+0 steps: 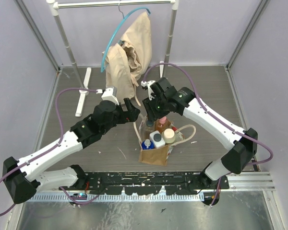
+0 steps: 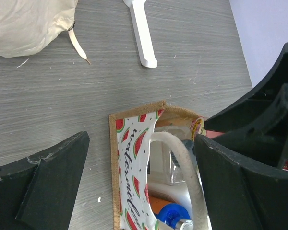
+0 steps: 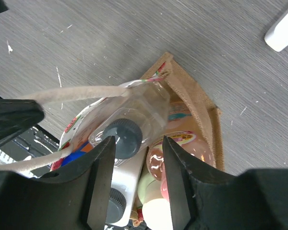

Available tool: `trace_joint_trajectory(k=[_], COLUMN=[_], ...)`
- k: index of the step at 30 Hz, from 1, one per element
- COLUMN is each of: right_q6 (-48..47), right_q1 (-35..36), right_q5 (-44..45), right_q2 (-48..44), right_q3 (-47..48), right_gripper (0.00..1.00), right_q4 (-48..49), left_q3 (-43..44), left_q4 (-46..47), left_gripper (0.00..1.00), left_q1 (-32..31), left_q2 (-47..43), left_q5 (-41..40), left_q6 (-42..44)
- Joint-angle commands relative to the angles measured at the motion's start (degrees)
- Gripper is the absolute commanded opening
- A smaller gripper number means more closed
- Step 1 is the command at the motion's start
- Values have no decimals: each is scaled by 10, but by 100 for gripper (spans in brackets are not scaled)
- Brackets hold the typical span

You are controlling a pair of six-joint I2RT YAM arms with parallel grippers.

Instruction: Take the personal care products out of the canvas bag

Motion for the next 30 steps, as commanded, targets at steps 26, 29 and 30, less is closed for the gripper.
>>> trace_joint_trajectory(k=[26,29,30], right_q6=[-13,-15,-17], right_q1=[58,58,58], right_q5=[56,69,70], right_q2=[17,16,16], right_q3=[-25,-22,-23], right_gripper=[57,56,56], right_q4=[-20,-30,-31], left_q3=[-2,-3,-3], left_q4=[4,5,5], left_gripper=[98,98,98], left_q1=[-2,-2,-2], left_q2=[8,8,9], left_q5=[-5,-4,-4], left_q6=[4,2,2])
